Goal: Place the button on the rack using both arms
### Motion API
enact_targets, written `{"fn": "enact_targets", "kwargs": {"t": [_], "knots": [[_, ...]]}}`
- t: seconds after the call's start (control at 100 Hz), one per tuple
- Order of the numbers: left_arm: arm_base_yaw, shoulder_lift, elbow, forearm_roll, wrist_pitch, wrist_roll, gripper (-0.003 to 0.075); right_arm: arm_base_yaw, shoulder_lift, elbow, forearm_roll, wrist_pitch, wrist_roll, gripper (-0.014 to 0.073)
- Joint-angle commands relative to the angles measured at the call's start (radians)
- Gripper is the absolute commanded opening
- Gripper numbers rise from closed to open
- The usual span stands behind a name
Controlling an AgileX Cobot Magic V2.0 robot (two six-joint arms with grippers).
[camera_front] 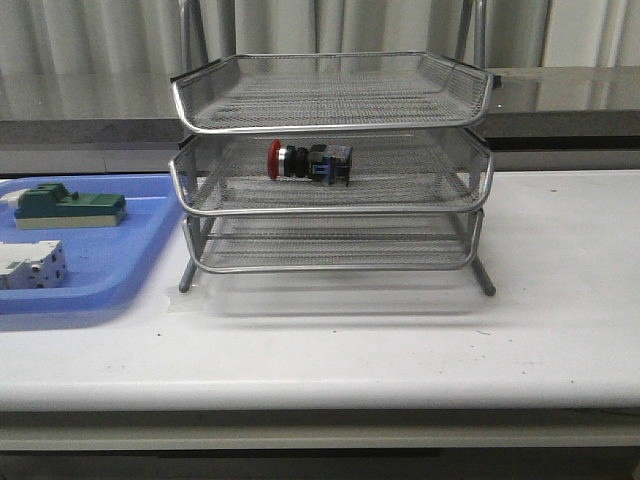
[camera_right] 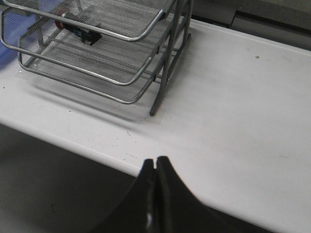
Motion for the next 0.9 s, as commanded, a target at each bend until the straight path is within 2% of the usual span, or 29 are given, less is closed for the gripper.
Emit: {"fn": "enact_targets", "kwargs": {"t": [0.0, 0.7, 0.89], "knots": [[0.002, 0.006, -0.027, -0.010, -0.077, -0.010, -0.0020, -0.006, -0.012, -0.023, 0.006, -0.050, 0.001, -0.0060], [0.002, 0.006, -0.027, -0.010, -0.077, -0.010, -0.0020, -0.006, -0.014, -0.021, 0.009, -0.054, 0.001, -0.0060], [0.002, 0.006, -0.027, -0.010, -0.077, -0.010, -0.0020, -0.006, -0.041, 0.029, 0.004, -0.184, 0.010, -0.0060]]}}
